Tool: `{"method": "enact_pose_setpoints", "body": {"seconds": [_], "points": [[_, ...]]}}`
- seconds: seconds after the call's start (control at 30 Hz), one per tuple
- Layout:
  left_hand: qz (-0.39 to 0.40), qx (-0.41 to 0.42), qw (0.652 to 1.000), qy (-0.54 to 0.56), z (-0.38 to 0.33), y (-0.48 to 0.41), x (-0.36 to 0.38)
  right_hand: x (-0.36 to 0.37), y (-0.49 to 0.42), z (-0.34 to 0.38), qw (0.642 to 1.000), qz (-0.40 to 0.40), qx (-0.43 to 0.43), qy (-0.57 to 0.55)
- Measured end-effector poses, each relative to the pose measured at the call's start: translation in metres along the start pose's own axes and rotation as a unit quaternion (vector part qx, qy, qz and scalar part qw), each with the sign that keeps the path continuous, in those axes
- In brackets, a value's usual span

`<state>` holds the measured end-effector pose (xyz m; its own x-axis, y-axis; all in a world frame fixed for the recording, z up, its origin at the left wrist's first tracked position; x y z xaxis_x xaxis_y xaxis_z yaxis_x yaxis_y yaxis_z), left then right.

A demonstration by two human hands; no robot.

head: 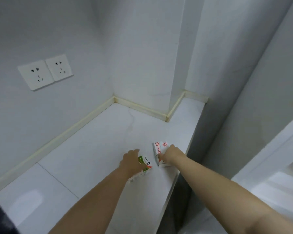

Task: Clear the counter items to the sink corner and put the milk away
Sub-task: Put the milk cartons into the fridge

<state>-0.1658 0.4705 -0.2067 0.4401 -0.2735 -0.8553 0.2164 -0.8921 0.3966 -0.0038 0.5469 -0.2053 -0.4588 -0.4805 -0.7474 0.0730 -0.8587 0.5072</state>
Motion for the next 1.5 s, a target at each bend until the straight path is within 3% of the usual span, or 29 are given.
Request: {"method": "enact_pose_setpoints", "body": {"seconds": [0.13,0.33,0.63,0.87,1.03,1.27,1.5], "points": [[0.033,-0.013,0.99,-0.135,-0.009,-0.033,0.008,0.014,-0.033,-0.003,0.998,0.047,0.011,-0.047],[0.11,-0.012,0.989,-0.101,-0.007,-0.051,0.011,0.013,-0.056,0.0,0.997,0.064,0.017,-0.044],[0.09,0.037,0.994,-0.06,-0.008,-0.042,0.006,0.012,-0.04,-0.007,0.996,0.061,0.021,-0.059],[0.048,0.008,0.993,-0.105,0.002,-0.024,0.011,0.026,-0.017,-0.019,0.994,0.084,0.01,-0.074],[0.02,-0.035,0.999,0.025,0.003,-0.016,0.013,0.038,-0.006,-0.03,0.984,0.124,0.004,-0.13],[-0.013,-0.053,0.996,0.071,-0.002,-0.002,0.01,0.032,0.002,-0.046,0.961,0.175,0.034,-0.212],[-0.02,-0.048,0.979,0.195,0.006,0.004,0.006,0.014,0.011,-0.051,0.972,0.135,-0.006,-0.195]]}}
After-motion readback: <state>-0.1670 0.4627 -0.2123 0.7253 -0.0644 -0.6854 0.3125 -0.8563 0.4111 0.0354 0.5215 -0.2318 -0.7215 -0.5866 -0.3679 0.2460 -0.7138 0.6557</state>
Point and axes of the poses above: each hand's wrist, its own y-axis away from the middle knuckle, its own x-axis out of the palm, z = x × y, the point moved 6 cm from there along -y, towards the middle knuckle, and after that the axes turned 7 degrees about -y, right-handed, at the moved point
